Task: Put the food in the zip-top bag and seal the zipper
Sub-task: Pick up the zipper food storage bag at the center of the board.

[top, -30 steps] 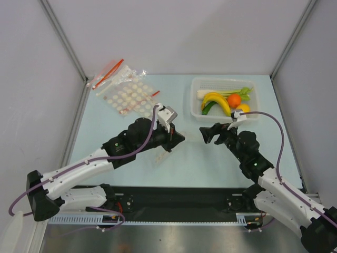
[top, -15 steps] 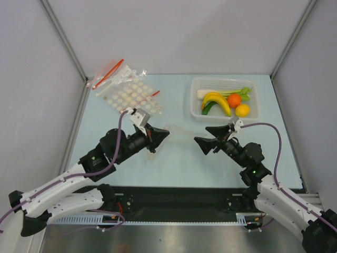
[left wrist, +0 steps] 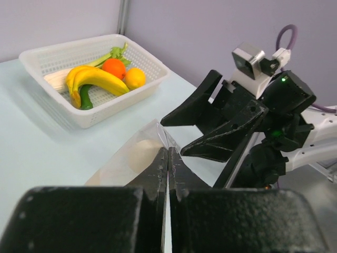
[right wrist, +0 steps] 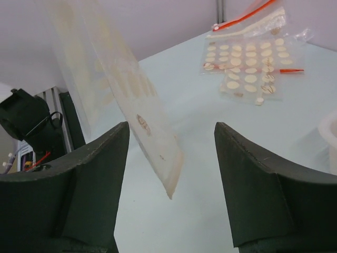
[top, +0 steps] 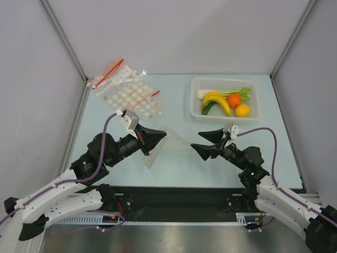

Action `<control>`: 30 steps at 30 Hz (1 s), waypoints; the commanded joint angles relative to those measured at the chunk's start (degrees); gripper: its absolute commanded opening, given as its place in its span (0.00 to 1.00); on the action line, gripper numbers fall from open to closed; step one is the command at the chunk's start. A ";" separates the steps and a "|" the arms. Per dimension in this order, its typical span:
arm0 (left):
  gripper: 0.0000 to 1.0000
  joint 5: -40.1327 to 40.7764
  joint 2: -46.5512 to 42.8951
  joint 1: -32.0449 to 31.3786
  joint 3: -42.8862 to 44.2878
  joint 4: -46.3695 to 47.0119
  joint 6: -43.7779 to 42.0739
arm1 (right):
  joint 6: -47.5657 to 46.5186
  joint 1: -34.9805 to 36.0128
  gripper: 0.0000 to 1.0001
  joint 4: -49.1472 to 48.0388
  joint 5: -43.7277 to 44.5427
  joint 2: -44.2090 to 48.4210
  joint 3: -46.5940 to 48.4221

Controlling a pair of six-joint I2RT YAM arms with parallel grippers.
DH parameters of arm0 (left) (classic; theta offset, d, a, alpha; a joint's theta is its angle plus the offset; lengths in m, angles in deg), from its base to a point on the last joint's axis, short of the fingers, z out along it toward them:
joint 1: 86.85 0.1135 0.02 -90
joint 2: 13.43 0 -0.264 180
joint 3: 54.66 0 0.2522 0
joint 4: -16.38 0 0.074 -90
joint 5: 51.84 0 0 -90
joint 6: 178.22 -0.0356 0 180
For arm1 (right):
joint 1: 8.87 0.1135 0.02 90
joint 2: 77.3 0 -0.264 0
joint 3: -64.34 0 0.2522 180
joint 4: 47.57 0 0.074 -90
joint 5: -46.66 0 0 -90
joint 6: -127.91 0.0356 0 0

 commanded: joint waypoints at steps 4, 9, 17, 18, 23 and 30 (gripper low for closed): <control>0.02 -2.70 -1.65 -0.20 -0.20 2.18 1.60 | -4.58 3.58 0.64 -4.82 -6.93 -3.36 1.88; 0.01 -3.23 -0.68 -0.20 0.33 1.83 1.69 | -8.79 8.49 0.51 -1.31 -3.62 -5.73 4.43; 0.12 2.55 -0.33 -0.20 -0.20 0.88 1.77 | -6.78 10.09 0.00 6.42 3.16 -7.06 9.18; 0.15 5.01 0.28 -0.20 0.15 -0.35 1.95 | -6.08 10.18 0.00 7.30 4.05 -6.53 9.44; 0.50 24.58 7.74 -0.11 3.83 -9.31 3.27 | -1.70 10.09 0.00 12.58 11.24 -2.93 11.20; 0.79 26.84 15.05 -0.55 5.86 -9.17 0.73 | 7.79 7.29 0.00 19.26 15.92 -5.64 15.33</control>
